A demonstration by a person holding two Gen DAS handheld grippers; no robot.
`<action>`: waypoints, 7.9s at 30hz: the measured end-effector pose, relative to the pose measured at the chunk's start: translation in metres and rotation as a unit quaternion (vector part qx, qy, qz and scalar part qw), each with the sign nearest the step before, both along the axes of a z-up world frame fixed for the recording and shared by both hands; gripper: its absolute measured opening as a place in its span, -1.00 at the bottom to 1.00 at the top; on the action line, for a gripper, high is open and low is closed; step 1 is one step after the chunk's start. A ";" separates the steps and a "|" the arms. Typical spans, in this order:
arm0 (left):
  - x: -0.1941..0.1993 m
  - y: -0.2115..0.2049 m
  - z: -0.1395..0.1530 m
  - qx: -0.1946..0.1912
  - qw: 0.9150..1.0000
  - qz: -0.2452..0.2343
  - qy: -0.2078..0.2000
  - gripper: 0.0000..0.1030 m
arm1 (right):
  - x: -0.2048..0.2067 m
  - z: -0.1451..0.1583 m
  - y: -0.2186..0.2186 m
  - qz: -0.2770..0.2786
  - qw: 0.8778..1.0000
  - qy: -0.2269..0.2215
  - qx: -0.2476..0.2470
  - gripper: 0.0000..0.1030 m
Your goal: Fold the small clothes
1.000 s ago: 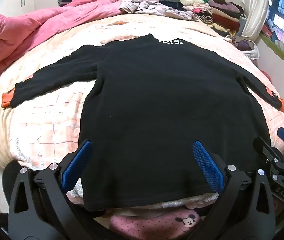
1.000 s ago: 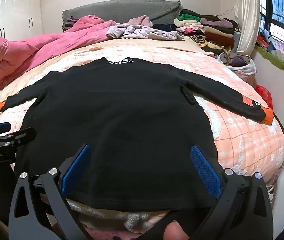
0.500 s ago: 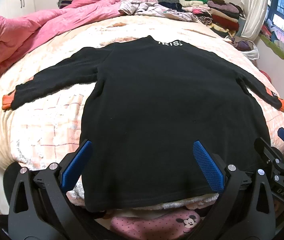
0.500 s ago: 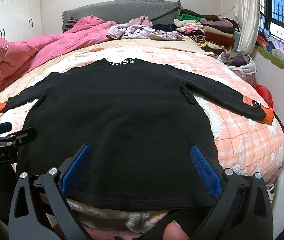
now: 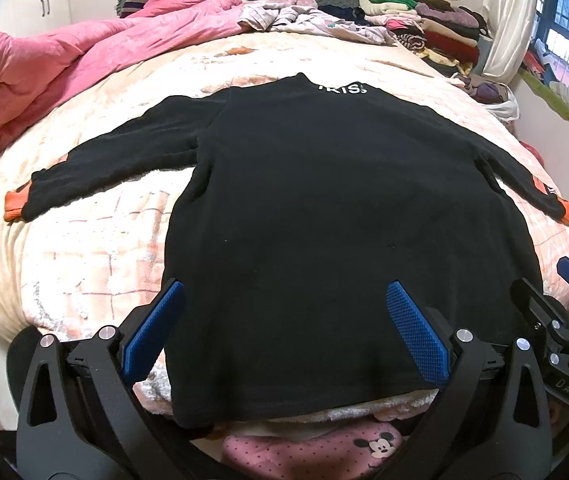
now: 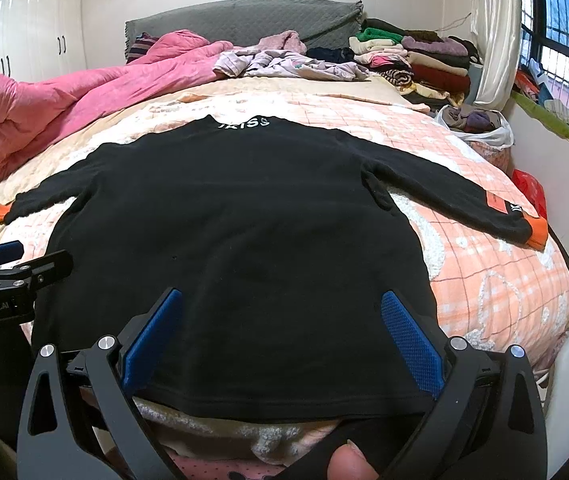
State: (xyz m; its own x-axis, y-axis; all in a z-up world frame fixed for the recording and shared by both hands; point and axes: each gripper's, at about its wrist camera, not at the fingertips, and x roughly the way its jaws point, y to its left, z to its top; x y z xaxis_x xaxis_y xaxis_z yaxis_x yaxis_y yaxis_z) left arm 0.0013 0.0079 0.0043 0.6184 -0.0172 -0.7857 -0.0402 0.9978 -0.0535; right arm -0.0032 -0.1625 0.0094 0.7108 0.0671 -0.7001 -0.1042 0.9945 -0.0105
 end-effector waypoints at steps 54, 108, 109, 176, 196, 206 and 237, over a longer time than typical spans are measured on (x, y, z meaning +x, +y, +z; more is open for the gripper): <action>0.061 -0.018 0.007 0.002 1.000 -0.023 -0.009 0.84 | 0.051 0.014 -0.026 -0.024 1.000 -0.009 0.004 0.92; 0.257 -0.044 -0.021 -0.019 0.999 -0.016 0.024 0.84 | 0.151 -0.062 -0.357 -0.412 0.887 0.028 0.206 0.41; 0.260 -0.043 -0.020 -0.023 0.999 -0.015 0.025 0.84 | 0.152 -0.061 -0.361 -0.414 0.884 0.023 0.213 0.04; 0.256 0.047 -0.033 -0.198 0.976 -0.009 0.091 0.05 | 0.223 0.030 -0.039 -0.044 0.978 -0.004 0.203 0.15; 0.243 0.055 0.024 -0.094 0.995 -0.014 -0.008 -0.91 | 0.208 0.021 -0.129 -0.139 0.971 -0.009 0.195 0.15; 0.234 0.080 0.017 -0.075 0.997 0.026 -0.004 -0.71 | 0.218 0.010 -0.087 -0.090 0.984 0.022 0.154 0.18; 0.182 0.099 -0.003 -0.023 0.999 0.027 0.017 0.37 | 0.212 -0.005 0.014 0.051 0.995 0.073 0.052 0.71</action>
